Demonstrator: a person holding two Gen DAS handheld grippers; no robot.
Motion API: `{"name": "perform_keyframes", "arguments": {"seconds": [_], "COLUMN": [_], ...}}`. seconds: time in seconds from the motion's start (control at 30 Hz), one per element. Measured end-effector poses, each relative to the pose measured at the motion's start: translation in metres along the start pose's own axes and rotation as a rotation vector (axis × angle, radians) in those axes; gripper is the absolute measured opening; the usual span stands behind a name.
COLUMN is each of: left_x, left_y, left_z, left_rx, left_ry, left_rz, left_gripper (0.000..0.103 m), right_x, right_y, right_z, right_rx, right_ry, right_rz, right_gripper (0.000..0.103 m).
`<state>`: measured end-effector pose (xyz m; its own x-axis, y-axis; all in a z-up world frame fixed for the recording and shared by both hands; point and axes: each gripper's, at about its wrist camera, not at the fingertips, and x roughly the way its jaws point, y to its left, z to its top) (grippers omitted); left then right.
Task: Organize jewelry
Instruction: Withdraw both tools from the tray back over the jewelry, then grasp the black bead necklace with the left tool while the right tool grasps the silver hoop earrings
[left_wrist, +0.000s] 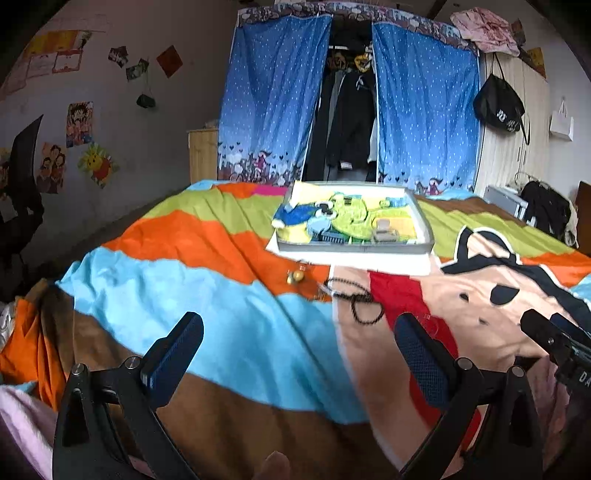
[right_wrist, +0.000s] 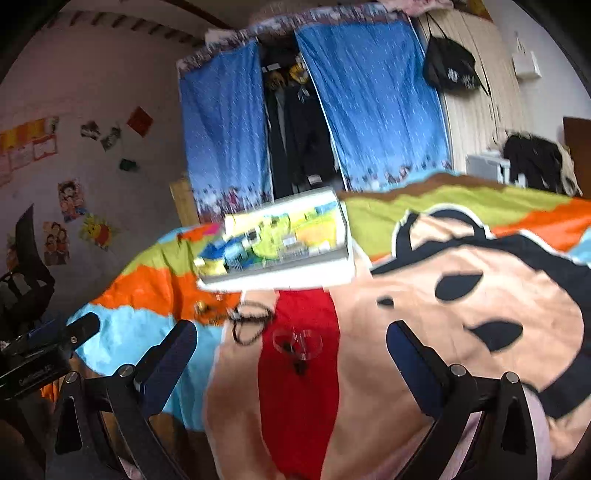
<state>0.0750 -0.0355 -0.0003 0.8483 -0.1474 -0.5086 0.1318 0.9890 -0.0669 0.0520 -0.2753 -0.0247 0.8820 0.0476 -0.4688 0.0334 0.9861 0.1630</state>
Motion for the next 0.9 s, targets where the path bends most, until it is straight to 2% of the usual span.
{"name": "perform_keyframes", "arguments": {"seconds": [0.23, 0.4, 0.57, 0.73, 0.9], "left_x": [0.023, 0.042, 0.069, 0.098, 0.126], "left_y": [0.006, 0.009, 0.012, 0.007, -0.003], "left_z": [-0.014, -0.013, -0.013, -0.01, -0.005], "left_rx": [0.014, 0.034, 0.055, 0.087, 0.101], "left_ry": [0.138, 0.19, 0.257, 0.291, 0.303], "left_rz": [-0.019, -0.025, -0.069, -0.124, -0.182], "left_gripper": [0.102, 0.101, 0.101, 0.101, 0.101], "right_x": [0.022, 0.039, 0.061, 0.089, 0.12], "right_y": [0.004, 0.002, -0.008, -0.027, -0.045], "right_z": [-0.012, -0.013, -0.007, 0.007, 0.019], "right_rx": [0.008, 0.019, 0.058, 0.115, 0.119], "right_ry": [0.149, 0.224, 0.295, 0.344, 0.416], "right_rz": [-0.007, -0.002, 0.02, 0.02, 0.014], "right_gripper": [0.103, 0.103, 0.103, 0.103, 0.103]}}
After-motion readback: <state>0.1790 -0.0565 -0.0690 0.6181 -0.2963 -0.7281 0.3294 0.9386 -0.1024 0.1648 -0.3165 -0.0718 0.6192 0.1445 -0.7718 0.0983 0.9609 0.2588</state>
